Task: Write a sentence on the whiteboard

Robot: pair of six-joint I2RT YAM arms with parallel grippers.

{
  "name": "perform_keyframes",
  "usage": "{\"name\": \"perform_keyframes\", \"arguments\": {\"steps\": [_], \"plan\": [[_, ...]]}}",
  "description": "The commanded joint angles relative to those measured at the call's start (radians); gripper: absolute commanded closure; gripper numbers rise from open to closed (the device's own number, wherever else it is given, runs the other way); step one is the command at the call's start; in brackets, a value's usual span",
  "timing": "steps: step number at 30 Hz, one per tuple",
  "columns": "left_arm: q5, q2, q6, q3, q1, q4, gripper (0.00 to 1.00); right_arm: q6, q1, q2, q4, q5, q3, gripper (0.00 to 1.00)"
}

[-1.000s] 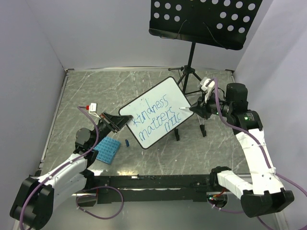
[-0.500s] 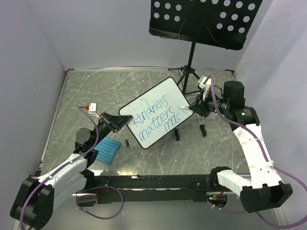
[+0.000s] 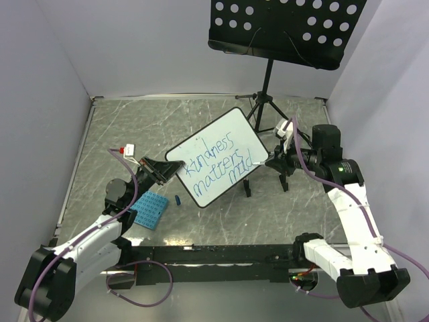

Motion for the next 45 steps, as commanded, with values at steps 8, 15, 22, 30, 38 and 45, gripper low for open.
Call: {"name": "perform_keyframes", "arguments": {"steps": [8,15,22,30,38,45], "plan": [[-0.001,-0.014,-0.045,0.048,0.004,0.183,0.99,-0.013,-0.006,-0.007,-0.004,-0.019,0.009,1.00],[0.002,-0.029,-0.042,0.048,0.004,0.167,0.99,0.014,-0.006,0.031,0.039,-0.016,0.057,1.00],[0.005,-0.031,-0.044,0.044,0.004,0.169,0.99,0.034,-0.006,0.053,0.085,0.001,0.074,1.00],[0.001,-0.040,-0.041,0.036,0.005,0.167,0.99,0.054,-0.012,0.073,0.111,0.025,0.087,1.00],[0.002,-0.037,-0.044,0.036,0.007,0.175,0.99,0.056,-0.039,0.058,0.111,0.031,0.060,1.00],[0.004,-0.038,-0.045,0.037,0.012,0.172,0.99,0.039,-0.044,0.035,0.068,0.017,0.048,1.00]]}}
